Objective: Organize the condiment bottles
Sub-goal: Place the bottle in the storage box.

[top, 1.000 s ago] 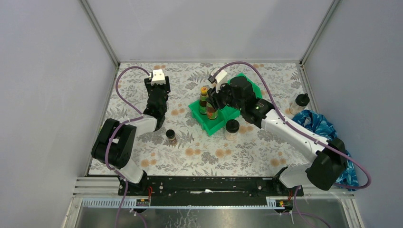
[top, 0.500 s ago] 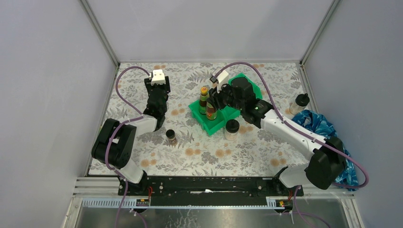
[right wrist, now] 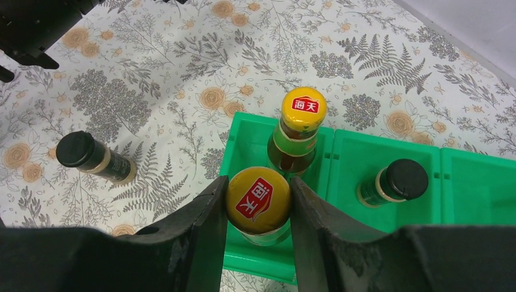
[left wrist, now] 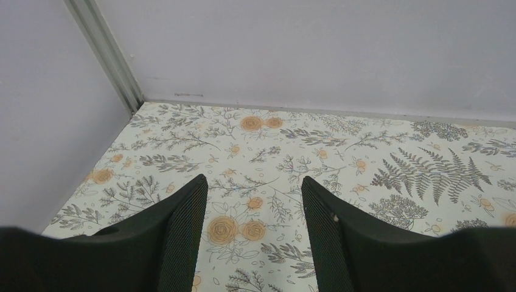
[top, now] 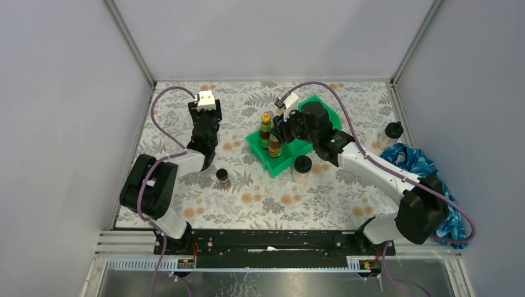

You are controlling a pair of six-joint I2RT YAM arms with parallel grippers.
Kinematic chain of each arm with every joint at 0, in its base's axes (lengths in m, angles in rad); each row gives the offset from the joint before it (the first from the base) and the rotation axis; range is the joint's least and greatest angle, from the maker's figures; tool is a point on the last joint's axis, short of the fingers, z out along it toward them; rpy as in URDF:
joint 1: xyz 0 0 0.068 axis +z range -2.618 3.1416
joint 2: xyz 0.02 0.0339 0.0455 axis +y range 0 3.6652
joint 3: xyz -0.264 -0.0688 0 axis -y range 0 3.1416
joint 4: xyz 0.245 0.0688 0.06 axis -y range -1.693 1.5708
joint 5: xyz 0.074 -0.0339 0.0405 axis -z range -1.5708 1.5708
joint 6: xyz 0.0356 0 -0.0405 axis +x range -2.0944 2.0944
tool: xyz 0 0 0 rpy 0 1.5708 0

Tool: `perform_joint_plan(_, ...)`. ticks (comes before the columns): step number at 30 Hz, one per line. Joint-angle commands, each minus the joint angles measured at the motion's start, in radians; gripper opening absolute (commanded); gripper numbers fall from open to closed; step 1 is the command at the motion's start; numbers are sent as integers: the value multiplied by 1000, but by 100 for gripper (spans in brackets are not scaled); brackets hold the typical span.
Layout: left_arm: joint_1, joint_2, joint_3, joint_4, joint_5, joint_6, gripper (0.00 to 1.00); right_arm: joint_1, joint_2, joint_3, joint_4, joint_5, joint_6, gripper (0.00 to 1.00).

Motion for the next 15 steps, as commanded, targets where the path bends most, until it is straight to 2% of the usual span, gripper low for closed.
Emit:
perform_joint_plan(1,-4,18,-6,97,-28,3,64,-15,-11,14,182,-31,14,0)
perform_joint_plan(15,-5,27,-4,101,-29,6,64,-34,15,-10,208,-55,26,0)
